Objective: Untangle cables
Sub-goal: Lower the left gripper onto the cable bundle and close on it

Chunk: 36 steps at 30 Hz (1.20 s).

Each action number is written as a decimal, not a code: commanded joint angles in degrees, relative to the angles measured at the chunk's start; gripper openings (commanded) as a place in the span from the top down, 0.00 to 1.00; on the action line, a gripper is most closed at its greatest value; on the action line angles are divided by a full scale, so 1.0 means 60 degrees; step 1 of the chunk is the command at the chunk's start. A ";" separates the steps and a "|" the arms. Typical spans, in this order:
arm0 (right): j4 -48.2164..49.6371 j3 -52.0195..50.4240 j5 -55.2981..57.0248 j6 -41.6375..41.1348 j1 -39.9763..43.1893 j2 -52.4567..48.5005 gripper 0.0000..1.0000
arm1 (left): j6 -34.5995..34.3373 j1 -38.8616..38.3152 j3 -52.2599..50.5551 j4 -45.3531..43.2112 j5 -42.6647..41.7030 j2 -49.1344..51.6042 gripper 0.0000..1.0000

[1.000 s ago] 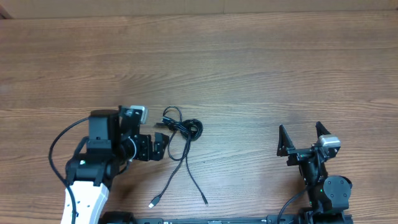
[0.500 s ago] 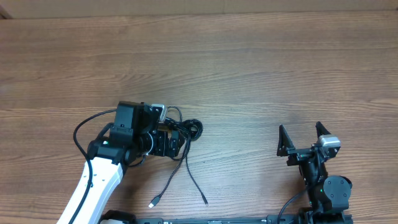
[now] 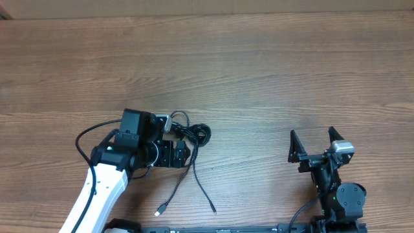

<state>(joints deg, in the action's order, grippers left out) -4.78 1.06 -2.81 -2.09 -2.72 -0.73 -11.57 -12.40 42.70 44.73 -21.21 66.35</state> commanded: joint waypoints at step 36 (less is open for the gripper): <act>0.0033 -0.0098 -0.0047 0.0040 0.0022 0.0095 0.00 | 0.2393 -0.1188 0.0215 -0.4623 0.2280 0.3552 0.72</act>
<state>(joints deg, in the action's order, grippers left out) -4.75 1.06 -2.79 -2.07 -2.72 -0.73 2.07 -19.16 42.89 18.11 -7.25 87.35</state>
